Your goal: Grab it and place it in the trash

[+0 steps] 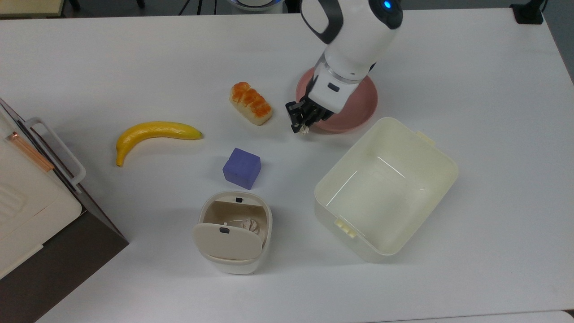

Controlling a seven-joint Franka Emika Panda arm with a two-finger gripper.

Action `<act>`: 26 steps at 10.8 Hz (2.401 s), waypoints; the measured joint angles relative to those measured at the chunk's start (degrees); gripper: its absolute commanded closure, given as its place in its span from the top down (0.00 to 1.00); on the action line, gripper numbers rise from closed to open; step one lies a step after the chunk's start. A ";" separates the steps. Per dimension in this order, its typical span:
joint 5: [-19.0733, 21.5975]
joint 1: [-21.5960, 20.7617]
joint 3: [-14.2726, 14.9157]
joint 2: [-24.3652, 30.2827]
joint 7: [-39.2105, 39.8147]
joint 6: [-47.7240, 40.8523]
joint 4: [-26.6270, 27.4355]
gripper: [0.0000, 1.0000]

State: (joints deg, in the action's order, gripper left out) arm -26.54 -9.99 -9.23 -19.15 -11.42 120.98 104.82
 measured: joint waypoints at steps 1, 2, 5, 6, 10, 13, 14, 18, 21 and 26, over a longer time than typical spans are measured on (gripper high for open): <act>3.63 0.86 1.52 0.12 -0.03 0.01 -4.27 0.00; 7.24 1.69 3.63 0.24 -0.24 0.02 -8.41 0.00; 11.35 4.62 6.32 -0.41 -7.05 5.39 -15.07 0.00; 8.87 4.70 6.55 -1.74 -11.83 9.97 -15.41 0.00; -4.89 4.58 6.93 -10.44 -34.36 16.53 -22.25 0.00; -5.76 4.80 8.38 -12.38 -39.89 16.92 -26.89 0.65; -5.76 4.95 8.43 -12.40 -40.86 16.92 -27.21 1.00; -5.77 5.06 8.42 -12.86 -41.39 16.92 -27.28 1.00; -5.76 5.06 8.42 -12.48 -41.45 16.78 -27.43 1.00; 11.90 4.48 6.55 0.45 -7.81 -8.52 -20.23 1.00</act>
State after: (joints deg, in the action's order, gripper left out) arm -14.63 -5.51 -2.68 -18.71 -19.23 112.46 84.59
